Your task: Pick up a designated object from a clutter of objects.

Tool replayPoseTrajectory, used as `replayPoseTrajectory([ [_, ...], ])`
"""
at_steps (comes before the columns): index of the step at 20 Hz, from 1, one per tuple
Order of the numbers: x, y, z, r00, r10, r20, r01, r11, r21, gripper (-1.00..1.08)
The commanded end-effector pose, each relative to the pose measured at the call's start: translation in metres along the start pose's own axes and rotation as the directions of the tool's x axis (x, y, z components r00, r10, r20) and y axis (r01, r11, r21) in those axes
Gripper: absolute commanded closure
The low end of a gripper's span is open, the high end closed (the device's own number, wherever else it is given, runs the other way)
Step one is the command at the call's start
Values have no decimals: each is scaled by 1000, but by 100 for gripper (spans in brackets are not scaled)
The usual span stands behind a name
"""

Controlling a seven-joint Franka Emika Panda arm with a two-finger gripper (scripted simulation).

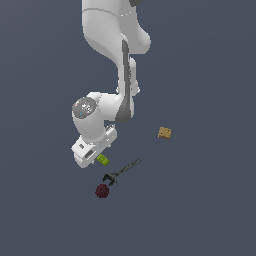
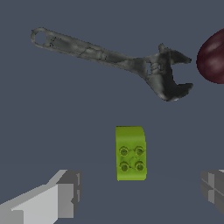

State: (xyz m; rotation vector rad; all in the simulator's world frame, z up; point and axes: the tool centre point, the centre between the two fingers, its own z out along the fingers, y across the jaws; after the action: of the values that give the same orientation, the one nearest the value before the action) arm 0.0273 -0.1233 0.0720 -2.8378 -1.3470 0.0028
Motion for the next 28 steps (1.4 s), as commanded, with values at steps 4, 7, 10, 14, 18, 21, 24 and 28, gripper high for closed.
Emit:
replayPoseTrajectory([
  [4, -3, 1, 9, 999, -33, -1, 33, 999, -1, -92],
  [7, -3, 0, 9, 1000, -31, -1, 31, 1000, 0, -92],
  [10, -3, 0, 12, 1000, -31, -1, 31, 1000, 0, -92],
  [14, -3, 0, 25, 999, -32, -1, 32, 999, -1, -92],
  [18, -3, 0, 46, 999, -34, -1, 34, 999, -1, -92],
  [21, -3, 0, 55, 999, -34, -1, 34, 999, -1, -92],
  [24, -3, 0, 59, 999, -35, -1, 35, 999, -1, -92],
  [28, -3, 0, 60, 999, -35, -1, 35, 999, -1, 108],
])
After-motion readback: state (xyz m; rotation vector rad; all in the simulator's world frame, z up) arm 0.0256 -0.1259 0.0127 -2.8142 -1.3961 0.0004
